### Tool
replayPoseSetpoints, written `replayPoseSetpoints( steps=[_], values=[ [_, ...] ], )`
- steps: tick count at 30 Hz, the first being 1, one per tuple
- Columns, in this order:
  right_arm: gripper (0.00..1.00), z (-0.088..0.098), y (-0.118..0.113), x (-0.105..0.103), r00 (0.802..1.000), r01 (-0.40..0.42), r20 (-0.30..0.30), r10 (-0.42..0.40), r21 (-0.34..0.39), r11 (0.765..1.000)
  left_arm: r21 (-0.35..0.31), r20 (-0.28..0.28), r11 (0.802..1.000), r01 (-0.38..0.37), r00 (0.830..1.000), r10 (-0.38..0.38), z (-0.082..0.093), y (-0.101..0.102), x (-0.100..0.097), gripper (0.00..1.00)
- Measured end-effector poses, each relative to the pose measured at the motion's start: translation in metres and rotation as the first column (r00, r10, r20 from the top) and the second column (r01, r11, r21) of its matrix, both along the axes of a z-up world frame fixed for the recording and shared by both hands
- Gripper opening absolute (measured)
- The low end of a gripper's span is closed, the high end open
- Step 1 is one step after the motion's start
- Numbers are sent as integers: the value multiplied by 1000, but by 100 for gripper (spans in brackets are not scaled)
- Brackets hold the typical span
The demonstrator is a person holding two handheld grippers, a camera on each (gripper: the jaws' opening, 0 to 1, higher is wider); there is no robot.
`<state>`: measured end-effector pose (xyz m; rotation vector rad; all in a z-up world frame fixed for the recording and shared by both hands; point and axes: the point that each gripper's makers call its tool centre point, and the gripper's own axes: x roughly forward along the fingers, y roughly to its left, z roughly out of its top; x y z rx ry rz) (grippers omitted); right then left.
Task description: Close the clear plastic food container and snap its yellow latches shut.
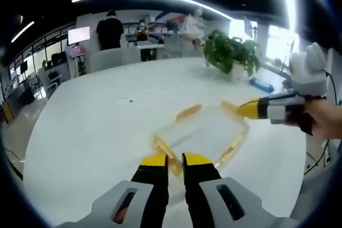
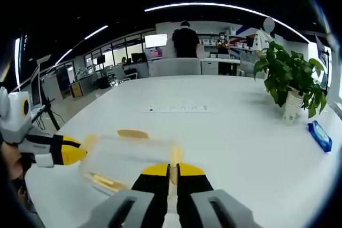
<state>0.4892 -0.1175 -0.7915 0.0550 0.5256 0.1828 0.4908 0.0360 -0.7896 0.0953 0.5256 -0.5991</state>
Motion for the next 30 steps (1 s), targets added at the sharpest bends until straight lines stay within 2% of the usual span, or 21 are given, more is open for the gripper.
replayPoseSetpoints(
  steps=[20,30],
  values=[
    [1,-6,3,-1,1000,2,12,-2,7,1000,-16,-1,1000,-21,1000,21,-6,2,0,6],
    [1,-6,2,-1,1000,1,17,-1,6,1000,-15,-21,1000,0,1000,0,-9,2,-3,4]
  ],
)
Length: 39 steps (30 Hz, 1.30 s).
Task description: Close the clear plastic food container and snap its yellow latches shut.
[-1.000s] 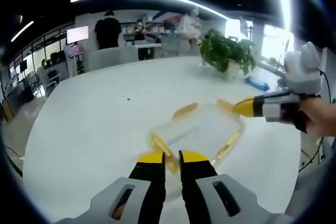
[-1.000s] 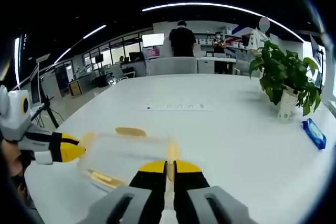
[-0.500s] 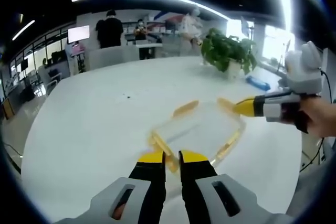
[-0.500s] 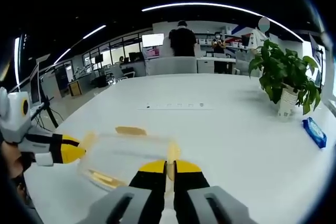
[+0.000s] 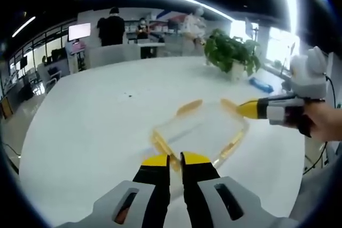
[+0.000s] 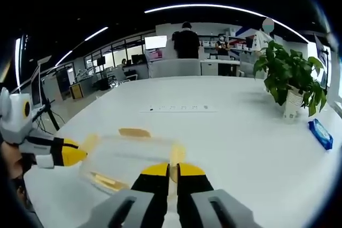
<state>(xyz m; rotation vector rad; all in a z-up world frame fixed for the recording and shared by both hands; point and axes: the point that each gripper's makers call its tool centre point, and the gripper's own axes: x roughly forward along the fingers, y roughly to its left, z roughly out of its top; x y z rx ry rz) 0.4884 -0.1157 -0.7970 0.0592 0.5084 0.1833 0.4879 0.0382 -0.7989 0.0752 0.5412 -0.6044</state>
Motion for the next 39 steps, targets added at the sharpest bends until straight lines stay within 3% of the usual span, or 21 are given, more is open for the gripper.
replayPoseSetpoints(
  steps=[31,39],
  values=[
    [3,8,-23,0,999,54,9,-54,10,999,20,19,1000,-18,1000,18,-1,1,-4,4],
    [7,7,-16,-1,1000,16,-10,-16,26,1000,19,16,998,-57,998,56,0,6,-3,12]
  ],
)
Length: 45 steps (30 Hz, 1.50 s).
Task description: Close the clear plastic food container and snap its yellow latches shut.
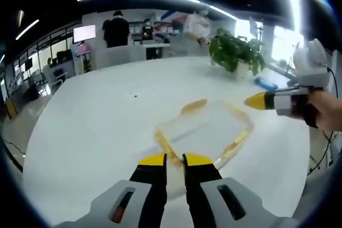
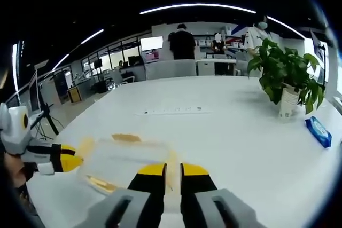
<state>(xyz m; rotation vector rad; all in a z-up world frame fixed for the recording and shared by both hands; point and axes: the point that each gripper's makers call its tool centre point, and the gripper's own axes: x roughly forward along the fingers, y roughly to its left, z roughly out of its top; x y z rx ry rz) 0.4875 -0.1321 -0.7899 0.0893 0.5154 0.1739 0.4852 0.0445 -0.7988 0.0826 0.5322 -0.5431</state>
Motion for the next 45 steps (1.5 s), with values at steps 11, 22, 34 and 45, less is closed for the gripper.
replayPoseSetpoints(
  steps=[11,22,34,45],
  values=[
    [11,-11,10,-4,998,-47,-45,47,-8,999,-29,6,996,-85,996,85,6,19,3,27],
    [13,-15,10,-4,996,-56,-64,56,0,998,-101,-17,991,-90,996,89,9,15,6,30],
    [20,-19,12,2,991,-92,-95,95,38,995,-156,-105,987,-32,994,15,-7,-5,2,31],
    [26,-21,21,5,985,-128,-102,140,115,985,-213,-154,977,-22,988,-11,-12,-8,5,33]
  ],
)
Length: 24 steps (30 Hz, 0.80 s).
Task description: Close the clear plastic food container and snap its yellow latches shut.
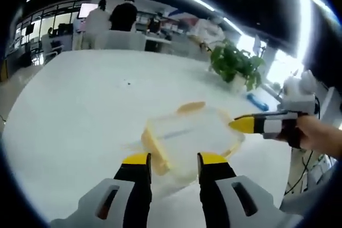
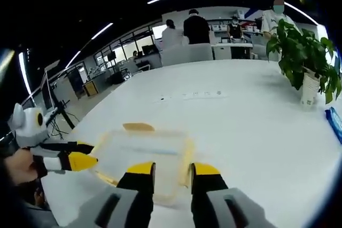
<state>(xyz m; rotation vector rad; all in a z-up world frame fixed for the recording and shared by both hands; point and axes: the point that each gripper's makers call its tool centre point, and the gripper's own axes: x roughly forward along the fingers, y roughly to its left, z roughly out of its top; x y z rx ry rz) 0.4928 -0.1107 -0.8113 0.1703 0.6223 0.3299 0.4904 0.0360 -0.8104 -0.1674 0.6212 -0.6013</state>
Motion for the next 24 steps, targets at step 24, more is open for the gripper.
replayPoseSetpoints(
  steps=[24],
  values=[
    [30,-6,9,4,995,-64,-74,71,97,993,-20,-102,1000,6,995,-8,-4,0,2,30]
  ],
)
